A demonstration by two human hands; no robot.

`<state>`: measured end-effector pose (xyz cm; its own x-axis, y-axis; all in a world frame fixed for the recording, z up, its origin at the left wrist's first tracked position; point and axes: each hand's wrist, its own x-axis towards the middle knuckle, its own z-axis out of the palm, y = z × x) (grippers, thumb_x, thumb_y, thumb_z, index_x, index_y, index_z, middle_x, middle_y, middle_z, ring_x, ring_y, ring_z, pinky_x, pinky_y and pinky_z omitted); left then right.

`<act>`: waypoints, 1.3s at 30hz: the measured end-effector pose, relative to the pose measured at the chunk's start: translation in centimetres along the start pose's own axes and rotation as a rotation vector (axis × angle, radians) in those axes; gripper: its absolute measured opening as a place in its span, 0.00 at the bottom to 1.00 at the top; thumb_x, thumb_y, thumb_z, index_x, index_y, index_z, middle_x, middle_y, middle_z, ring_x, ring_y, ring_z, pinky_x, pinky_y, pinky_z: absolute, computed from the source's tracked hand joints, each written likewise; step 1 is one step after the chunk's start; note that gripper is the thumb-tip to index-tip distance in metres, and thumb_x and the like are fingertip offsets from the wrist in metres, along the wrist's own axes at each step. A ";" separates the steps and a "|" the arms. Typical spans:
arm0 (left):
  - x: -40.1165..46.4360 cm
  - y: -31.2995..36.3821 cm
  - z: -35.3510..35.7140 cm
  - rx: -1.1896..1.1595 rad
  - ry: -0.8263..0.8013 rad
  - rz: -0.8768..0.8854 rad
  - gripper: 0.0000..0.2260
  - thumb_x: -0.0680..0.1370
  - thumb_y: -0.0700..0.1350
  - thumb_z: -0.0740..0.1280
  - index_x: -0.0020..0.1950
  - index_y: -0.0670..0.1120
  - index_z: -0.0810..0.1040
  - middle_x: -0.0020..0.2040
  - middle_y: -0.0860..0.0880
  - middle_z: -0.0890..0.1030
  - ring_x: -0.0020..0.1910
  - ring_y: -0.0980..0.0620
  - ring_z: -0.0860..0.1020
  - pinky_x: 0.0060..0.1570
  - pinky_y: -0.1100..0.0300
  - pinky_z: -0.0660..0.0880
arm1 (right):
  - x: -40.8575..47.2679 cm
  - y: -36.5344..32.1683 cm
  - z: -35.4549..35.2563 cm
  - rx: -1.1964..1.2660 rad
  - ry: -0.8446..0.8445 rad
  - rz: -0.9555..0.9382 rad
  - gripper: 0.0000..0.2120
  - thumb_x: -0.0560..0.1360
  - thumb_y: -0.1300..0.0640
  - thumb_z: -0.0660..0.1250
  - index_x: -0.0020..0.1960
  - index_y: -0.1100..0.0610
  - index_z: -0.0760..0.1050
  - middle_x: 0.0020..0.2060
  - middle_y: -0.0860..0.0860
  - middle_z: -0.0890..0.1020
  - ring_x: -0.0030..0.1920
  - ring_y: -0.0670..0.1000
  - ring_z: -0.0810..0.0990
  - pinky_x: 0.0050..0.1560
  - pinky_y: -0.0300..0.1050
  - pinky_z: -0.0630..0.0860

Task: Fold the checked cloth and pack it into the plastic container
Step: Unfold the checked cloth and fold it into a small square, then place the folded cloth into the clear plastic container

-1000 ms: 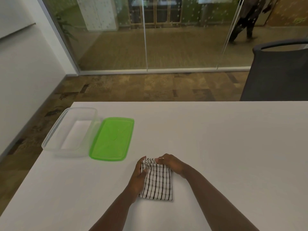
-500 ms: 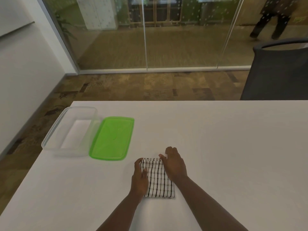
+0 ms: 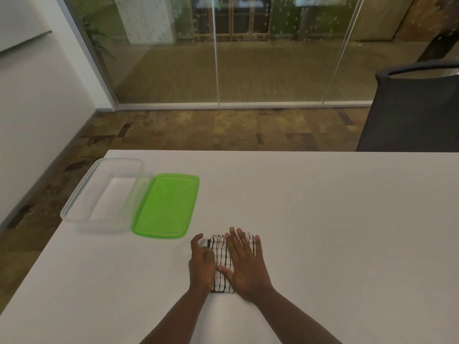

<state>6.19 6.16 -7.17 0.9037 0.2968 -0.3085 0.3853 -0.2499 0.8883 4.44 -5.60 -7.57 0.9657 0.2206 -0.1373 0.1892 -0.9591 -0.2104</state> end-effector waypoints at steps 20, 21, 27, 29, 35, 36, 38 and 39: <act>-0.7 -0.6 -1.3 0.334 -0.138 -0.073 0.23 0.71 0.46 0.72 0.63 0.42 0.70 0.52 0.44 0.81 0.54 0.46 0.79 0.54 0.55 0.74 | -0.7 0.6 -1.0 0.671 0.110 0.619 0.34 0.75 0.51 0.65 0.74 0.59 0.52 0.69 0.58 0.68 0.68 0.56 0.68 0.66 0.46 0.66; -0.7 -0.3 -1.2 0.309 -0.143 -0.102 0.21 0.71 0.45 0.72 0.62 0.42 0.72 0.54 0.43 0.81 0.55 0.45 0.79 0.56 0.54 0.74 | -0.7 0.3 -1.4 0.731 0.059 0.657 0.34 0.74 0.51 0.65 0.74 0.59 0.53 0.68 0.58 0.70 0.67 0.56 0.69 0.65 0.46 0.68; -0.4 0.5 -2.0 0.000 -0.175 -0.207 0.15 0.74 0.41 0.67 0.60 0.39 0.75 0.57 0.39 0.81 0.55 0.41 0.79 0.59 0.47 0.76 | -1.0 -0.3 -3.1 1.302 0.016 0.735 0.20 0.70 0.60 0.70 0.61 0.61 0.75 0.56 0.58 0.82 0.55 0.57 0.80 0.60 0.53 0.77; -0.4 0.9 -2.4 -0.070 -0.192 -0.197 0.15 0.75 0.39 0.66 0.61 0.38 0.74 0.57 0.38 0.80 0.55 0.40 0.79 0.59 0.44 0.76 | -1.1 -0.8 -3.9 1.452 0.005 0.680 0.17 0.72 0.64 0.68 0.61 0.61 0.75 0.55 0.58 0.82 0.54 0.58 0.81 0.59 0.57 0.77; -0.2 1.9 -3.2 -0.080 -0.168 -0.027 0.17 0.74 0.38 0.68 0.61 0.42 0.71 0.55 0.41 0.77 0.50 0.45 0.76 0.57 0.48 0.75 | -0.7 -1.7 -4.9 1.611 -0.020 0.537 0.22 0.71 0.74 0.63 0.64 0.63 0.70 0.59 0.62 0.78 0.59 0.61 0.78 0.61 0.58 0.75; -0.1 2.2 -3.5 -0.042 -0.164 0.013 0.18 0.73 0.38 0.70 0.62 0.43 0.71 0.53 0.43 0.76 0.48 0.46 0.76 0.55 0.49 0.75 | -0.6 -1.8 -4.9 1.614 -0.003 0.529 0.22 0.71 0.75 0.63 0.64 0.64 0.70 0.59 0.62 0.78 0.59 0.61 0.78 0.59 0.57 0.75; 0.4 2.9 -4.5 0.030 -0.154 0.128 0.21 0.71 0.40 0.71 0.62 0.43 0.70 0.53 0.44 0.75 0.45 0.47 0.75 0.52 0.50 0.76 | -0.3 -1.9 -5.1 1.622 0.038 0.524 0.23 0.71 0.75 0.63 0.64 0.64 0.70 0.59 0.63 0.78 0.58 0.61 0.78 0.56 0.55 0.76; 0.8 3.2 -5.2 0.066 -0.132 0.207 0.22 0.71 0.40 0.72 0.63 0.42 0.70 0.54 0.43 0.75 0.46 0.47 0.76 0.52 0.50 0.75 | 0.0 -2.0 -5.2 1.627 0.057 0.526 0.23 0.71 0.75 0.63 0.65 0.64 0.70 0.60 0.63 0.78 0.58 0.61 0.77 0.56 0.54 0.76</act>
<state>7.17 10.41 -2.78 0.9795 0.1111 -0.1681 0.1970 -0.3533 0.9145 4.95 -4.58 -2.11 0.8712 -0.0769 -0.4849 -0.4555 0.2423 -0.8567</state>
